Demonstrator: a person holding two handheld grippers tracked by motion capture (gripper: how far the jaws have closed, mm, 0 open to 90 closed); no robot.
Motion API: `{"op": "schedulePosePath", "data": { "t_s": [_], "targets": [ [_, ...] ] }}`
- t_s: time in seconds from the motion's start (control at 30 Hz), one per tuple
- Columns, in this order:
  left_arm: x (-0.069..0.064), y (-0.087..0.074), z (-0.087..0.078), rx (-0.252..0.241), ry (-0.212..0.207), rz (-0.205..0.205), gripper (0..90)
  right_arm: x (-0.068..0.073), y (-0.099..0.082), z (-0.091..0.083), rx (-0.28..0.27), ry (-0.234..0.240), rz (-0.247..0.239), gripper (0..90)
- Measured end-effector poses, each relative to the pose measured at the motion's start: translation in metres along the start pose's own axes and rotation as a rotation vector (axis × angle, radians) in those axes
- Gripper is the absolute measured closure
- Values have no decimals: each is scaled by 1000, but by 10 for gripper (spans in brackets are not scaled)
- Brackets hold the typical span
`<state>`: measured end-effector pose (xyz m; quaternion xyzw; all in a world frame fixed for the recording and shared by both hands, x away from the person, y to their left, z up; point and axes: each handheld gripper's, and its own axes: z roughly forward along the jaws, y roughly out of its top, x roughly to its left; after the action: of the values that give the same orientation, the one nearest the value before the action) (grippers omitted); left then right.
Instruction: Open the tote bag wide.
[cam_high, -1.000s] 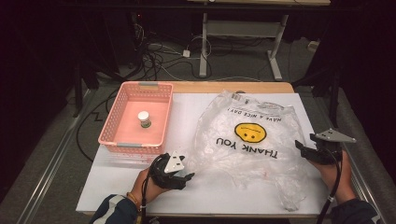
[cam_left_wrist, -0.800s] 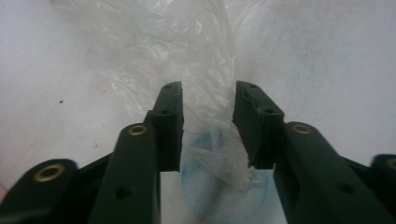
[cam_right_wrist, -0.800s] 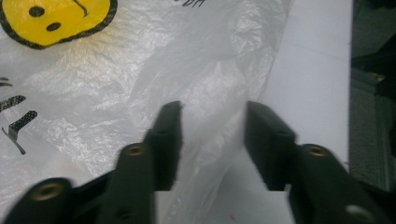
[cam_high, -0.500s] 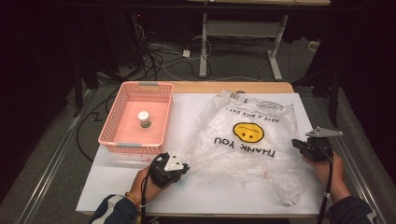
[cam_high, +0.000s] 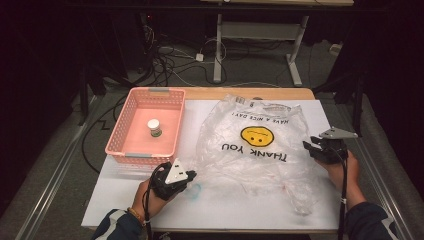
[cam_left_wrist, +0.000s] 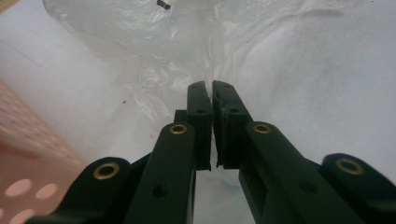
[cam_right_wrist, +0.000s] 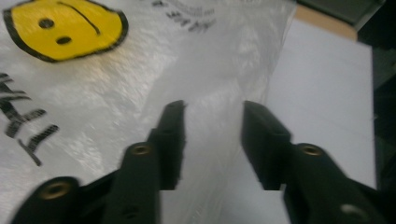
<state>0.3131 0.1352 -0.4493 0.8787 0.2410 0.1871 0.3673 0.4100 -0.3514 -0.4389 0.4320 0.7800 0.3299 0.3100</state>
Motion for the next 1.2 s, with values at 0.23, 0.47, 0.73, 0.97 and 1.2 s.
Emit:
{"op": "schedulePosePath", "data": {
  "t_s": [0.23, 0.47, 0.73, 0.97, 1.2],
  "targets": [
    [2, -1, -1, 7, 35, 3, 824, 42, 22, -28, -128, 187, -136, 467],
    [8, -5, -4, 18, 56, -5, 827, 27, 16, -15, -61, -9, -105, 458],
    [12, -7, -4, 23, 67, -21, 778, -23, -20, 20, 78, 95, 145, 736],
    [9, -10, -24, -94, 122, -22, 270, -16, -29, -1, 96, 85, 98, 900],
    [12, -22, -47, -141, 180, -47, 231, 2, -50, -36, 104, 39, 113, 885]
  ]
}}
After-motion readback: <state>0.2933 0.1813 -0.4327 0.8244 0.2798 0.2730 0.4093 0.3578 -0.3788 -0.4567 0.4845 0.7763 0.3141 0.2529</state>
